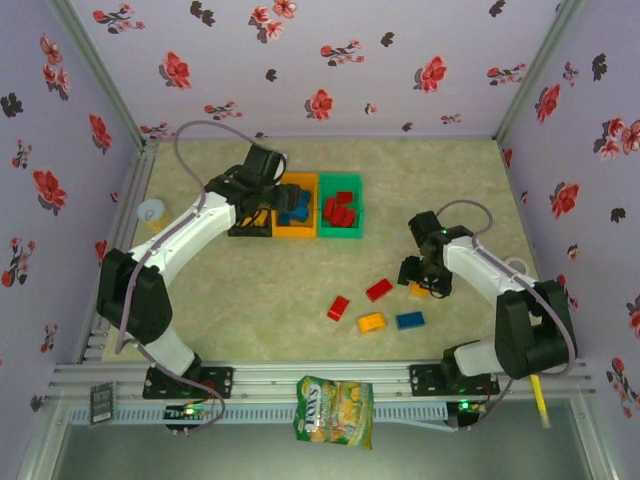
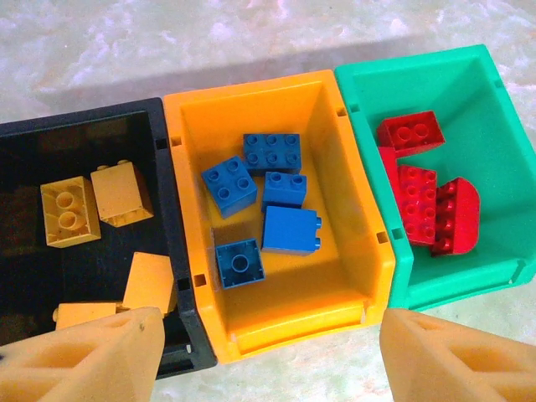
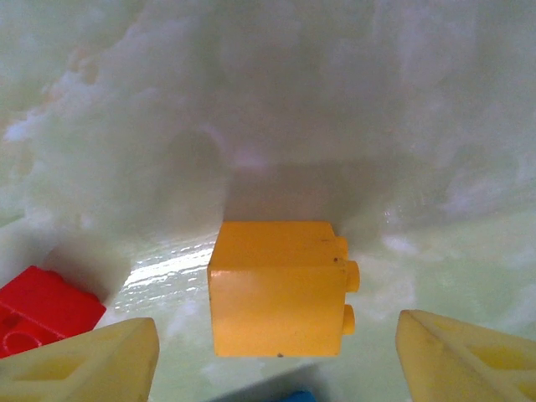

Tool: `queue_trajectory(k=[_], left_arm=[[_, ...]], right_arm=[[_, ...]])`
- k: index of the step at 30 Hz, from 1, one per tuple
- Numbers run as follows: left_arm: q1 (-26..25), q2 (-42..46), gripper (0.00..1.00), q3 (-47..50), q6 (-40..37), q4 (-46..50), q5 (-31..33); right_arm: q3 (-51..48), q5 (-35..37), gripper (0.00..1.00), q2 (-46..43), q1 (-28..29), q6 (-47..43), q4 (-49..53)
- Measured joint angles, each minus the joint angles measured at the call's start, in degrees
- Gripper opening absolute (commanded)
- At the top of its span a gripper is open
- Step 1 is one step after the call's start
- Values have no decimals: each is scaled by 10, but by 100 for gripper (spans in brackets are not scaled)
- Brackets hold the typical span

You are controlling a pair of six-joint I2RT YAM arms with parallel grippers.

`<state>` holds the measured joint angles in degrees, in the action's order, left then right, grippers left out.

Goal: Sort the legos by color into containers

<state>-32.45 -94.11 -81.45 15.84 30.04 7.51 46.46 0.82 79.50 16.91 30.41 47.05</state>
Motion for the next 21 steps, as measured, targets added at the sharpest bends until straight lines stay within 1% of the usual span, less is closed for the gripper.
queue_trajectory(k=[13,16,18,21], left_arm=[[0,11,69,11,-2,2,0],[0,17,69,16,-2,2,4],[0,22,69,21,-2,3,4],[0,25,69,25,-2,4,4]], right_arm=[[0,-10,64,34,-6,0,-37],[0,-11,57,37,-7,-2,-39],[0,-12,50,39,-8,-6,-40],[0,-13,43,40,-8,-7,-42]])
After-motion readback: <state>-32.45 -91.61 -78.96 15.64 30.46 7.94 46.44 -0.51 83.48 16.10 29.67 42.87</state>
